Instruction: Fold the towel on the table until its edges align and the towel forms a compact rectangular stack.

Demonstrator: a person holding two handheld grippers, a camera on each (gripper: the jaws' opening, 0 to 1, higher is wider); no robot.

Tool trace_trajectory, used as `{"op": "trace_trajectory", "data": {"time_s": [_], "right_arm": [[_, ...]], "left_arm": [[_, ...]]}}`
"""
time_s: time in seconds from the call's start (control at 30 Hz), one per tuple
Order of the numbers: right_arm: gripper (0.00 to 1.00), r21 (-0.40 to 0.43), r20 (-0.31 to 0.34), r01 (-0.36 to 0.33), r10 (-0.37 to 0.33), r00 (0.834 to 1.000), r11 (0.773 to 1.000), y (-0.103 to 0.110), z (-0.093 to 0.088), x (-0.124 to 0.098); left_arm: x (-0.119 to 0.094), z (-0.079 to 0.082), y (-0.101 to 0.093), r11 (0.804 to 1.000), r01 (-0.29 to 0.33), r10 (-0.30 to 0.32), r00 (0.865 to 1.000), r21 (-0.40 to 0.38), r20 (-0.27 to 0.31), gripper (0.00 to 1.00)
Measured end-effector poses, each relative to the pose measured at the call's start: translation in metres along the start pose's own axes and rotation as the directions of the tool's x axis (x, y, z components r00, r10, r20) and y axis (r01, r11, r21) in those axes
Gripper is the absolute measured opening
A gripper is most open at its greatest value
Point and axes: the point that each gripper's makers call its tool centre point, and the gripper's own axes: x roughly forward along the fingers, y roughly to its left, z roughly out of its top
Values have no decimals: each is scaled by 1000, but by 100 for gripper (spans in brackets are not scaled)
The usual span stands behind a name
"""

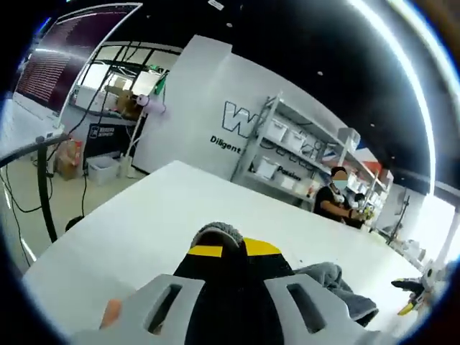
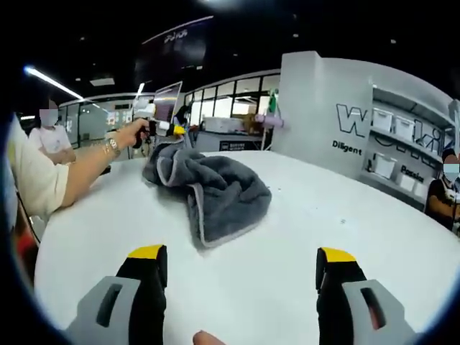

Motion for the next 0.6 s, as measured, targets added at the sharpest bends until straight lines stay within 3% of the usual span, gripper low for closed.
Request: {"op": "trace_trajectory", "data": {"time_s": [0.1,0.17,0.3,0.6], "right_arm": [[86,-1,-9,-3,3,1000,1000,0,-2,1],[86,-2,-13,-4,4,1000,1000,0,-3,1],[86,-6,-17,-8,8,1000,1000,1,-4,2],[86,-9,-22,-11,11,1000,1000,1,-5,2]], "left_arm": [[7,-20,13,998,-36,40,997,48,-73,6],[9,-31,14,997,-41,46,995,58,-90,6],[20,-39,17,995,-39,51,991,95,-126,7],[19,-65,27,985,-60,93,975,163,-201,10]]}}
